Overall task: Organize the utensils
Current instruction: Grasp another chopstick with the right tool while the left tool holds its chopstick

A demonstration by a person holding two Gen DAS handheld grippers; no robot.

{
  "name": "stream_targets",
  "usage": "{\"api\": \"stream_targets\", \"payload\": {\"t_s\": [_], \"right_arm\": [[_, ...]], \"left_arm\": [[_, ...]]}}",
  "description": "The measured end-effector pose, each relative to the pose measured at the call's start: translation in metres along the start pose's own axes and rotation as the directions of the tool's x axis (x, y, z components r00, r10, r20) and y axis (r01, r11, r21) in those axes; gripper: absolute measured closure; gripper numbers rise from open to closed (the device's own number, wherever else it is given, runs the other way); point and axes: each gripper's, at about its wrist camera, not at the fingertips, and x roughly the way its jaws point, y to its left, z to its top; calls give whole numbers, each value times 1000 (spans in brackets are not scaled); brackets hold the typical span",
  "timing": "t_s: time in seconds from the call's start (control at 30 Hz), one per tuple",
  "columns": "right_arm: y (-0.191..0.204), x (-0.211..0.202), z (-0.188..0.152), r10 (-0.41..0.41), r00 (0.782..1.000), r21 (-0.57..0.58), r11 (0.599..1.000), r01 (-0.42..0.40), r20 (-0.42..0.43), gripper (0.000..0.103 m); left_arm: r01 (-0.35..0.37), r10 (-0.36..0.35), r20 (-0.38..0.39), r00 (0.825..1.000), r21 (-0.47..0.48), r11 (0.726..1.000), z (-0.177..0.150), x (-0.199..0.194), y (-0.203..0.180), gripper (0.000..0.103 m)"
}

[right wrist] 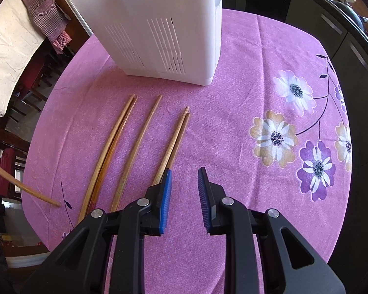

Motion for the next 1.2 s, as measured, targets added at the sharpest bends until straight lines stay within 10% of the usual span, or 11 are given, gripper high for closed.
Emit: {"api": "stream_targets", "payload": {"t_s": [0.87, 1.2], "right_arm": [[51, 33, 9, -84, 995, -70, 994, 80, -53, 78], [52, 20, 16, -40, 999, -58, 998, 39, -12, 96]], "left_arm": [[6, -6, 6, 1000, 14, 1000, -2, -5, 0, 96], [6, -6, 6, 1000, 18, 1000, -2, -6, 0, 96]]}}
